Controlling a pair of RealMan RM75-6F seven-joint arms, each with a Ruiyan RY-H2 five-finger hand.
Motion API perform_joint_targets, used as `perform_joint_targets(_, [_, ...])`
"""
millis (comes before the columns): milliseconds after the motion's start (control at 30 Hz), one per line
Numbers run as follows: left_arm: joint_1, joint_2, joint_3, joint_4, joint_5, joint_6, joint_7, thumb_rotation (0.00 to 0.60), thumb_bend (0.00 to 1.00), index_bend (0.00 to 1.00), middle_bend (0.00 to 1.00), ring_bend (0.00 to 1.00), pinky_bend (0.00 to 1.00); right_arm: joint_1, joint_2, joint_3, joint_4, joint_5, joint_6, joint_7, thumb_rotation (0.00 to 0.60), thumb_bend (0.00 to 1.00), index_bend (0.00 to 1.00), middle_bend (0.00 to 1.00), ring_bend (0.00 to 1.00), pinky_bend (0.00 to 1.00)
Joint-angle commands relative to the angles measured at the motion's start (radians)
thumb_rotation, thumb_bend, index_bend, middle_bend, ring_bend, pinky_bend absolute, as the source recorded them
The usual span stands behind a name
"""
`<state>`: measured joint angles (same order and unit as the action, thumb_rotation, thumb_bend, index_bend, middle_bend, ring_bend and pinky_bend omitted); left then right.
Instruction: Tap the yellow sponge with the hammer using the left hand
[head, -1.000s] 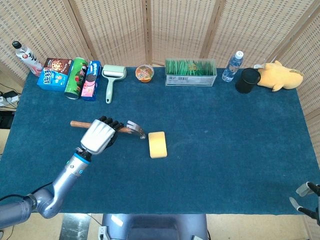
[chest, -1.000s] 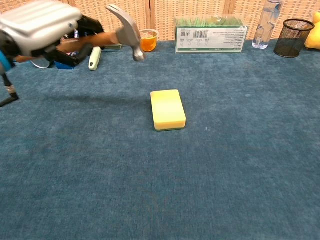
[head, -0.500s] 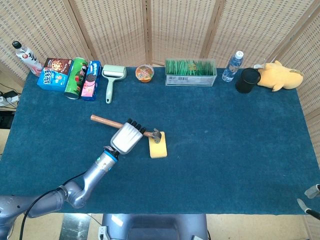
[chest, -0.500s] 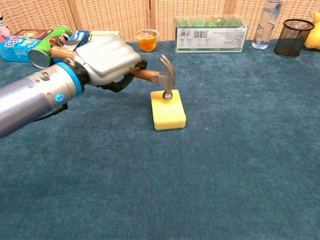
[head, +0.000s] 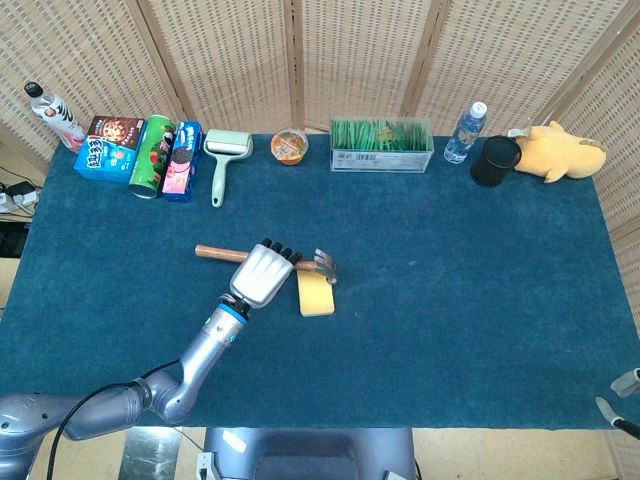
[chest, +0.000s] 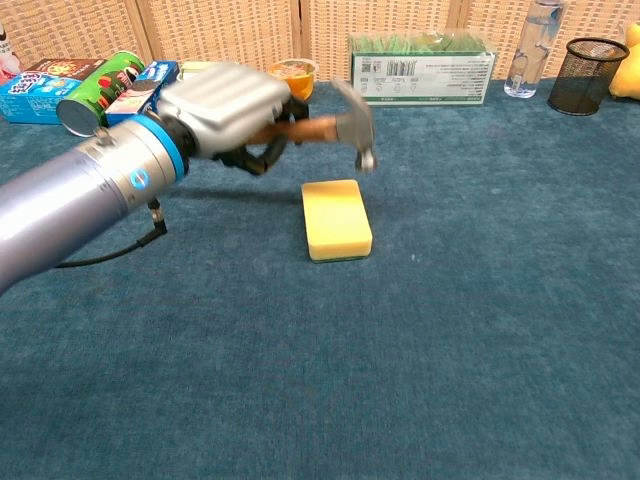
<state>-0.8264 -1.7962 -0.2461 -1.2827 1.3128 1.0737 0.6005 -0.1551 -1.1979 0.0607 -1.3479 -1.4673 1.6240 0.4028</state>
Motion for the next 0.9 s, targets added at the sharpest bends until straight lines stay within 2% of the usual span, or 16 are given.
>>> perform_joint_targets(33, [0.027, 0.023, -0.024, -0.025, 0.027, 0.08, -0.066, 0.6, 0.59, 0.64, 0.85, 0.83, 0.81, 0.004, -0.001, 0.0, -0.005, -0.001, -0.006, -0.007, 0.6, 0.22, 0.57, 0.61, 0.52, 0.36])
perform_joint_targets(167, [0.04, 0.034, -0.009, -0.032, 0.047, 0.101, -0.119, 0.6, 0.58, 0.64, 0.85, 0.83, 0.81, 0.011, -0.002, 0.001, -0.01, -0.003, -0.015, -0.017, 0.6, 0.22, 0.57, 0.61, 0.52, 0.36])
perform_joint_targets(467, [0.034, 0.025, 0.032, 0.014, 0.062, 0.08, -0.101, 0.6, 0.58, 0.64, 0.85, 0.83, 0.81, 0.011, 0.0, 0.003, -0.013, 0.003, -0.022, -0.02, 0.6, 0.22, 0.57, 0.61, 0.52, 0.36])
perform_joint_targets(600, [0.016, -0.006, 0.067, 0.09, 0.097, 0.069, -0.042, 0.6, 0.58, 0.64, 0.85, 0.83, 0.81, 0.011, -0.001, 0.004, -0.006, 0.007, -0.026, -0.013, 0.6, 0.22, 0.57, 0.61, 0.52, 0.36])
perform_joint_targets(733, [-0.012, -0.055, 0.122, 0.188, 0.129, 0.016, 0.047, 0.6, 0.58, 0.64, 0.85, 0.83, 0.81, 0.013, -0.004, 0.004, 0.002, 0.01, -0.034, -0.004, 0.6, 0.22, 0.57, 0.61, 0.52, 0.36])
perform_joint_targets(900, [-0.026, -0.083, 0.153, 0.235, 0.135, -0.027, 0.163, 0.6, 0.56, 0.64, 0.85, 0.83, 0.81, 0.011, -0.004, 0.007, 0.007, 0.015, -0.033, 0.002, 0.6, 0.22, 0.57, 0.61, 0.52, 0.36])
